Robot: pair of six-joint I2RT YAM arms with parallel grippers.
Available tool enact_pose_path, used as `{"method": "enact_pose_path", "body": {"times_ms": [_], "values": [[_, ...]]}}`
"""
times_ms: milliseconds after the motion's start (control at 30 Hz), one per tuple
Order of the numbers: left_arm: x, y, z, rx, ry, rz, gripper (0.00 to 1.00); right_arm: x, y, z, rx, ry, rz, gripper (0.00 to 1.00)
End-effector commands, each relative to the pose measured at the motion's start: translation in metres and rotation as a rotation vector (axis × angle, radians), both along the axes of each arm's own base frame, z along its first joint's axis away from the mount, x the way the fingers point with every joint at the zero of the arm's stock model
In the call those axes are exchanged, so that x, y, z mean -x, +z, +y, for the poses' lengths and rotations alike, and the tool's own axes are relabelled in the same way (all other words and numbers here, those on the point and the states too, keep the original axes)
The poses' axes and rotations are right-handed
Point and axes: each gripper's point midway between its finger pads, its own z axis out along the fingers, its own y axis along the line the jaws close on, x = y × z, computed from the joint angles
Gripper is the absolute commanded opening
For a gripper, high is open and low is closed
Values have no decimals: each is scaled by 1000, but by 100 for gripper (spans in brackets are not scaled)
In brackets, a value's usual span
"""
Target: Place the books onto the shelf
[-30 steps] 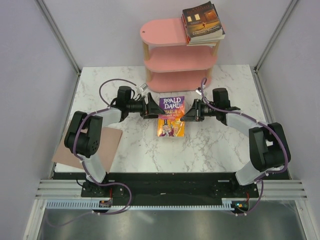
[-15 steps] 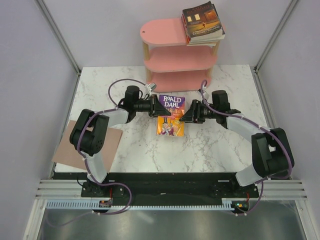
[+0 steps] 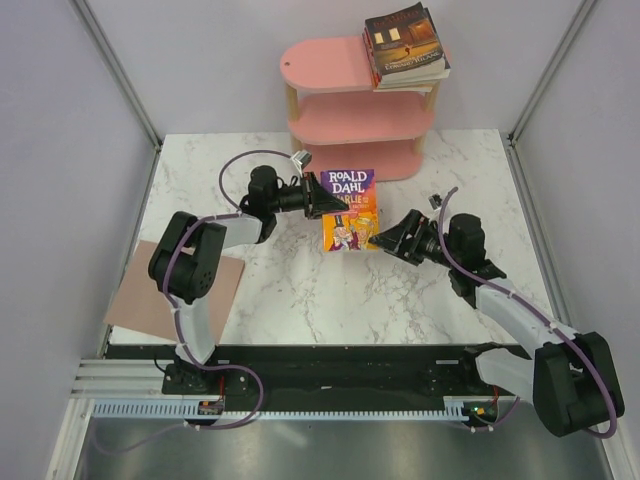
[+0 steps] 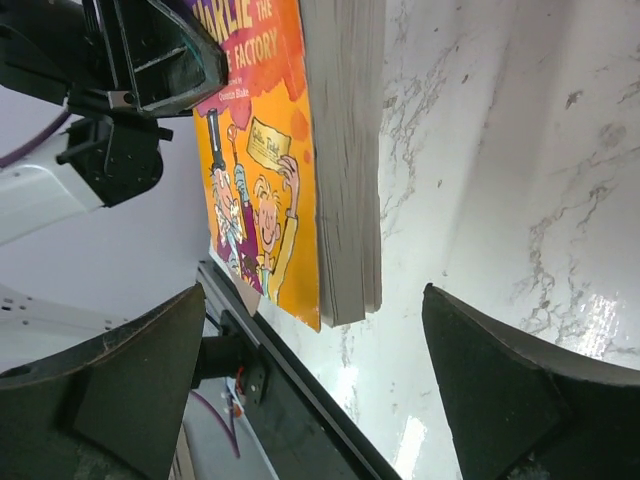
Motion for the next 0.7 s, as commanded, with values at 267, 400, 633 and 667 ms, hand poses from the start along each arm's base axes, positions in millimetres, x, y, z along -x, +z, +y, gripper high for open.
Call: {"method": "enact_pose_path", "body": {"times_ms": [267, 400, 633, 667], "values": [[-9, 45, -17, 160, -1, -48, 2, -11, 18, -6, -136, -128, -59, 89], [-13, 42, -21, 160, 10, -40, 2, -12, 24, 3, -197, -82, -75, 56], [-11, 27, -26, 146, -11, -12, 2, -9, 42, 6, -253, -54, -140, 7], [-11, 26, -25, 144, -12, -8, 6, -8, 44, 6, -253, -53, -149, 4]]}}
